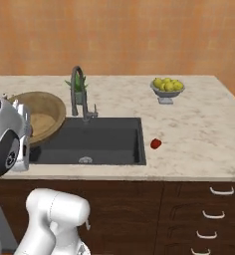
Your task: Pick the onion from the sink and place it in the bowl. Then pick the bowl and place it in the microwave. Then close the microwave door and press the start button.
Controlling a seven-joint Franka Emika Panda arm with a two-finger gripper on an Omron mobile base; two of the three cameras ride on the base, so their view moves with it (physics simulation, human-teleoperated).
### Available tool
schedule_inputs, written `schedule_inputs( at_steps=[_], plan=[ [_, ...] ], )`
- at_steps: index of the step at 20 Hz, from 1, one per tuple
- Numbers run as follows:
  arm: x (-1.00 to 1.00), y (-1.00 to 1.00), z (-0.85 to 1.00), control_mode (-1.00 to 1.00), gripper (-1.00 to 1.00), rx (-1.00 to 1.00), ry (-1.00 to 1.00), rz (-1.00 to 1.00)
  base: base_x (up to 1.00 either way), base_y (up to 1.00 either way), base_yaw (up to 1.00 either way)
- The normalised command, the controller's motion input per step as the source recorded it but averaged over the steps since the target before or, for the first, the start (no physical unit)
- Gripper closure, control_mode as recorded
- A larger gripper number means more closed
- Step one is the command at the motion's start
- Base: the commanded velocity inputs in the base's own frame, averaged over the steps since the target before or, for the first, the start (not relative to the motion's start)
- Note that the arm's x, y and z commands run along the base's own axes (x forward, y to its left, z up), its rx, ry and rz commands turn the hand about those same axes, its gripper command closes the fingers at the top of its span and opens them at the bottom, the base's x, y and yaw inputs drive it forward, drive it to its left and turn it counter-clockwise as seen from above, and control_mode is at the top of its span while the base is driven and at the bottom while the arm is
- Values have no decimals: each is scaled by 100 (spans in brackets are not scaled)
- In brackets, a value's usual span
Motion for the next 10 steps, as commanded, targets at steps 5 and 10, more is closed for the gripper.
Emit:
schedule_inputs(
  at_steps=[5,10],
  plan=[
    [0,0,0,100,100,0,0,0,-52,0,-80],
    [0,0,0,100,100,0,0,0,-19,-2,-82]
  ],
)
